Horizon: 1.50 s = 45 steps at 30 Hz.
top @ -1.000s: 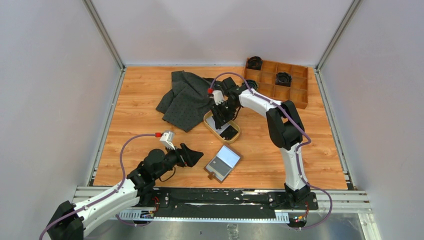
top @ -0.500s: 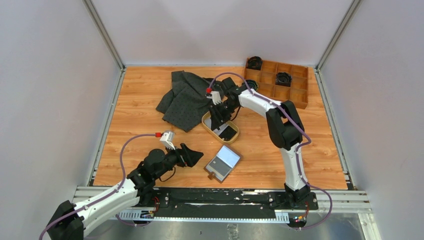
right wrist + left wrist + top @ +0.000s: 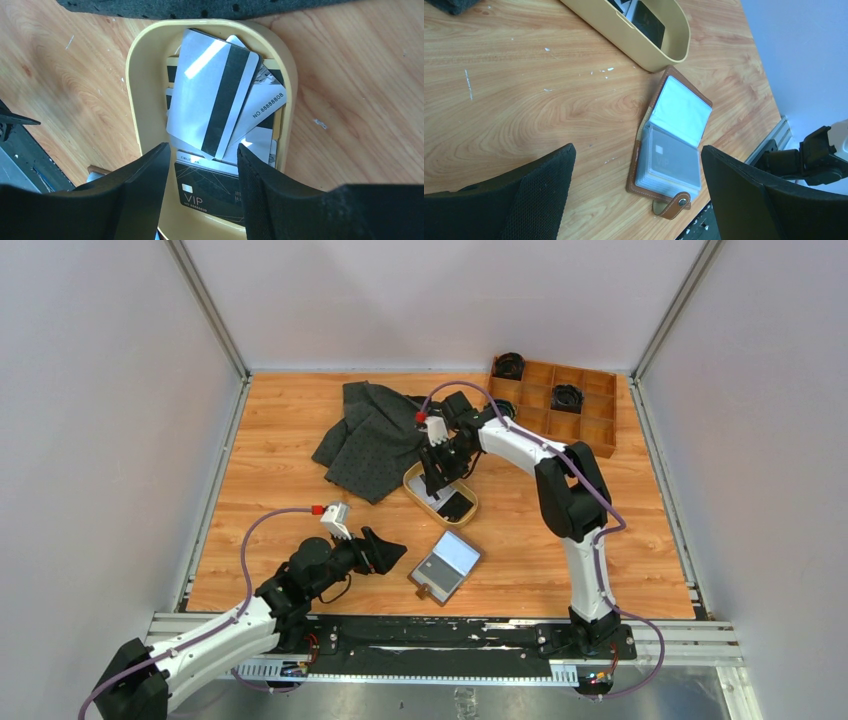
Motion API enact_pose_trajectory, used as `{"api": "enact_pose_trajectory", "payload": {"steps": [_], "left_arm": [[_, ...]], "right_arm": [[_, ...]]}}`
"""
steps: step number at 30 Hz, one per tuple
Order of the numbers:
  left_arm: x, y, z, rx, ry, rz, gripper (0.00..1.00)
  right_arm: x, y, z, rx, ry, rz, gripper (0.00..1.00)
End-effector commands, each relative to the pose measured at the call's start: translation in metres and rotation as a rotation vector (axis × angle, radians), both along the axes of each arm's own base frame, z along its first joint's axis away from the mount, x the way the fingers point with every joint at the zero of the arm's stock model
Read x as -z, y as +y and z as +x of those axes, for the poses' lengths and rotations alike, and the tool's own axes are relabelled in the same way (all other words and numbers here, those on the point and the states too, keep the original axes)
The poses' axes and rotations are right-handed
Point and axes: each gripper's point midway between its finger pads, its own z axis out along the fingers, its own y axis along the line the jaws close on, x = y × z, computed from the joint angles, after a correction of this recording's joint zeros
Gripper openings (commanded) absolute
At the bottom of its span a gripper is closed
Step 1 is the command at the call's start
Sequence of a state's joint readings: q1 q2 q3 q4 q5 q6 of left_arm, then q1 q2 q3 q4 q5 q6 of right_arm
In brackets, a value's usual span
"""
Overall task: Put the credit cards into the card holder
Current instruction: Pick up the credit card from the storage box.
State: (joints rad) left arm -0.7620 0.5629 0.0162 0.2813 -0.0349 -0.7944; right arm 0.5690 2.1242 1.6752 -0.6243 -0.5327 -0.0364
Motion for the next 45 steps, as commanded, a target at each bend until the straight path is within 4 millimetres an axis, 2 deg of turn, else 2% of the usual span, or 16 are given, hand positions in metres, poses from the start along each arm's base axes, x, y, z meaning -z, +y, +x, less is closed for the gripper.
{"api": "enact_pose_trajectory", "payload": {"steps": [1,9,19,24,26,29,32,38,41,45], "left_arm": [[0.015,0.007,0.000,-0.024,0.018,0.029,1.00],[0.014,0.007,0.000,-0.022,0.020,0.026,1.00],[0.014,0.007,0.000,-0.027,0.020,0.026,1.00],[0.013,0.007,0.001,-0.028,0.020,0.028,1.00],[0.014,0.007,0.001,-0.028,0.022,0.031,1.00],[0.015,0.009,0.004,-0.049,0.022,0.037,1.00],[-0.008,0.008,0.018,-0.107,0.002,-0.001,1.00],[-0.039,0.004,0.050,-0.241,0.023,-0.035,0.99],[-0.040,-0.005,0.069,-0.278,0.070,-0.035,0.95],[-0.036,-0.021,0.093,-0.297,0.140,-0.020,0.81]], "right_arm": [[0.014,-0.001,0.002,0.032,0.033,-0.038,0.56],[0.022,0.007,-0.014,0.026,0.137,0.012,0.55],[-0.015,0.030,-0.031,-0.017,0.217,0.188,0.48],[-0.024,0.035,-0.036,-0.027,0.246,0.233,0.47],[-0.026,0.033,-0.031,-0.027,0.204,0.218,0.47],[-0.020,0.014,-0.006,0.019,0.038,0.085,0.49],[-0.019,0.001,0.010,0.051,-0.056,0.006,0.52],[-0.014,-0.001,0.012,0.043,-0.087,0.007,0.54],[-0.012,0.005,0.009,0.074,-0.059,0.045,0.55],[-0.006,0.008,0.003,0.110,-0.034,0.073,0.55]]}}
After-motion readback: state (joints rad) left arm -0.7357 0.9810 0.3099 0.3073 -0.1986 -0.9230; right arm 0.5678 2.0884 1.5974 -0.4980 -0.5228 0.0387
